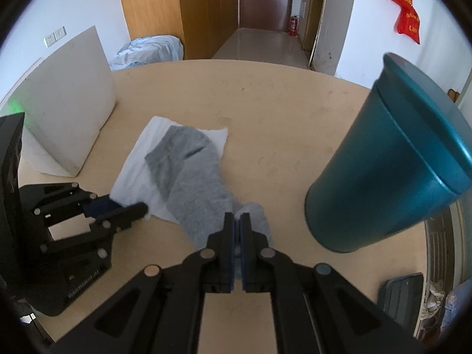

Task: Organize soft objects
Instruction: 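Close the right tool on the grey sock while the left tool grasps the white paper towel, then carry the paper towel with the left tool while the right tool carries the sock to the box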

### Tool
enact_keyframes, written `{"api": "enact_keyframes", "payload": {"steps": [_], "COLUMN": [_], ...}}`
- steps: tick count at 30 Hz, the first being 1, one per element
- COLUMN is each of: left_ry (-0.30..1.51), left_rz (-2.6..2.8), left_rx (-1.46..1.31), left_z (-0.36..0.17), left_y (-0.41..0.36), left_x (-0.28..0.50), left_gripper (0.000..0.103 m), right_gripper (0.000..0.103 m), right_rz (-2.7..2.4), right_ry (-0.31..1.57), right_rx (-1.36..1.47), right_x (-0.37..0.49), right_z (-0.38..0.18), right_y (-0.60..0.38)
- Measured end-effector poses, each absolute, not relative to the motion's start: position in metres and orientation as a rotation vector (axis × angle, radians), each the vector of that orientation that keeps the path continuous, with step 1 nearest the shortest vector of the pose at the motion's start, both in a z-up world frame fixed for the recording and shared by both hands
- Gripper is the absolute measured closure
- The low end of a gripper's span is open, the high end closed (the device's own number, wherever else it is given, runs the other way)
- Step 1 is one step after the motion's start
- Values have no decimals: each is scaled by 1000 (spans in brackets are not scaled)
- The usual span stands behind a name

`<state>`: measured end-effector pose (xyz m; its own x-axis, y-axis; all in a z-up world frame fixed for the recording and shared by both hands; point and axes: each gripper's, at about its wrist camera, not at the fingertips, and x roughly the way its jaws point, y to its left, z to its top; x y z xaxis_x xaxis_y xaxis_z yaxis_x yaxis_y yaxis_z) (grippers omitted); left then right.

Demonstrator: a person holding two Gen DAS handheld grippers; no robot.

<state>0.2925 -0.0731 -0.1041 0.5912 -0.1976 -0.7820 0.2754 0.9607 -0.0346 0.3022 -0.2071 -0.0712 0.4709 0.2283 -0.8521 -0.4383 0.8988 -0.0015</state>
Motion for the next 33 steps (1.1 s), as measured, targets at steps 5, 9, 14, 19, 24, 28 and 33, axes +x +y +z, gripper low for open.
{"api": "enact_keyframes", "payload": {"steps": [5,9,14,19,24,28,33], "left_ry": [873,848,847,853,834,826,823], "left_rz": [-258,-253,-250,-257,-268,-277,-282], "left_rx": [72,92,140,157,138,138,112], "left_z": [-96,-81,-69,-67,-69,-69,-68], "left_y": [-60,-50,-39,-33,-29,-34,-29], "left_x": [283,266,236,217,207,206,205], "left_gripper": [100,100,100,100,100,100,100], "right_gripper": [98,98,98,92,56,33,34], "right_rz": [398,394,429,449,493,613,599], "right_ry": [1002,997,1016,967,883,857,901], "right_rx": [-226,-240,-271,-341,-351,-379,-439], "right_x": [296,281,253,234,230,229,247], "right_z": [-70,-66,-67,-59,-47,-50,-76], "right_y": [-215,-220,-223,-212,-207,-180,-148]}}
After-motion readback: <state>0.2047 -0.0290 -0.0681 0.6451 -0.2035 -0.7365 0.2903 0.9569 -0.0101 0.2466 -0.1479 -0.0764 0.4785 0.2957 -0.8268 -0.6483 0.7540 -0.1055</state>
